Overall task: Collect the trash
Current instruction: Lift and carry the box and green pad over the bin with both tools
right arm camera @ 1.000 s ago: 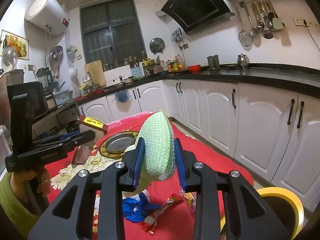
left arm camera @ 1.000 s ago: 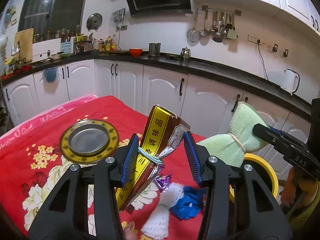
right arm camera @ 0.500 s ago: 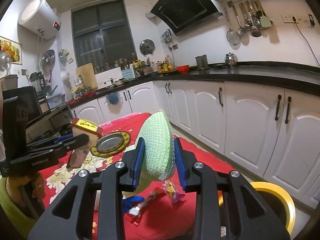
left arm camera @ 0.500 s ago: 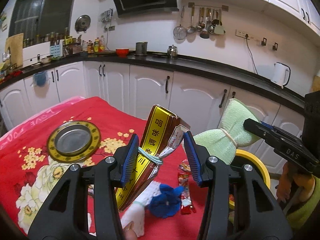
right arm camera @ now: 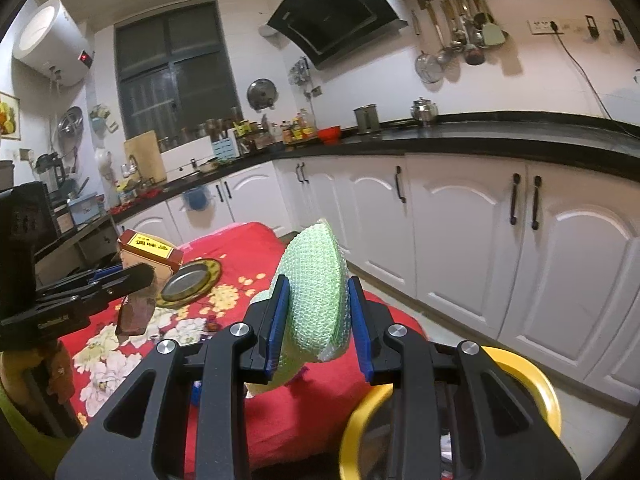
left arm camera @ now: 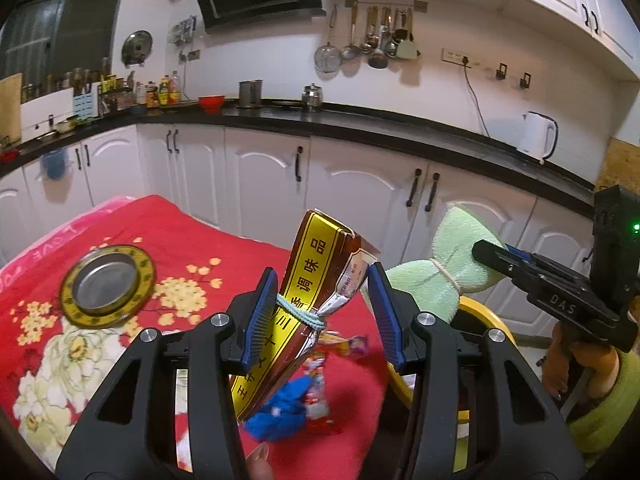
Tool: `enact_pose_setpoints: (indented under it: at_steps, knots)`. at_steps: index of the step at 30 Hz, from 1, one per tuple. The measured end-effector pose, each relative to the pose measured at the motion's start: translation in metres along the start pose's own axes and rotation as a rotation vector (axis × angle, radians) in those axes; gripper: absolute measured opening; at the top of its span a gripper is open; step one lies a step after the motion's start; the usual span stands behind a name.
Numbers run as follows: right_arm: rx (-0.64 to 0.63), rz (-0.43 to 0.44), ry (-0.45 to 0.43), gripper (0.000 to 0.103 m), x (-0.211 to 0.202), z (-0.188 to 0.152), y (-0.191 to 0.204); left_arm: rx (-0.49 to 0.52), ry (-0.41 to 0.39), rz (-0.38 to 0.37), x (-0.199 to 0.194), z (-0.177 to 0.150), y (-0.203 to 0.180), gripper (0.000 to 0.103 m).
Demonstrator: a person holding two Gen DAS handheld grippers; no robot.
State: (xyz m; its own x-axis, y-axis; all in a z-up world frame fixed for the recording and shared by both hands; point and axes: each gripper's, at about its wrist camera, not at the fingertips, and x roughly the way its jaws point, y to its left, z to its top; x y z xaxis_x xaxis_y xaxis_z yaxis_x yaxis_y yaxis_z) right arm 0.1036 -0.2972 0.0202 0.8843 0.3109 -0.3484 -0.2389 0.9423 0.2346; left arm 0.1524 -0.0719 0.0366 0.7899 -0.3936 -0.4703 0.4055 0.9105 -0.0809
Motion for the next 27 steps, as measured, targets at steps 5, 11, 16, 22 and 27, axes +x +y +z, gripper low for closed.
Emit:
enact_pose_setpoints:
  at_steps: [5, 11, 16, 22, 27]
  knots:
    - [0.01, -0.036, -0.001, 0.028, -0.009, -0.003, -0.017, 0.013, 0.009, -0.032, 0.012, 0.002, -0.021, 0.039]
    - [0.024, -0.082, -0.006, 0.028, -0.019, -0.008, -0.039, 0.051, 0.026, -0.065, 0.023, 0.0, -0.047, 0.039]
    - [0.041, -0.112, -0.003, 0.028, -0.026, -0.013, -0.054, 0.075, 0.04, -0.09, 0.031, -0.003, -0.064, 0.039]
    - [0.06, -0.149, -0.009, 0.028, -0.035, -0.016, -0.073, 0.093, 0.055, -0.129, 0.042, -0.009, -0.085, 0.039]
    - [0.074, -0.178, -0.009, 0.028, -0.041, -0.019, -0.088, 0.099, 0.068, -0.165, 0.052, -0.016, -0.102, 0.039]
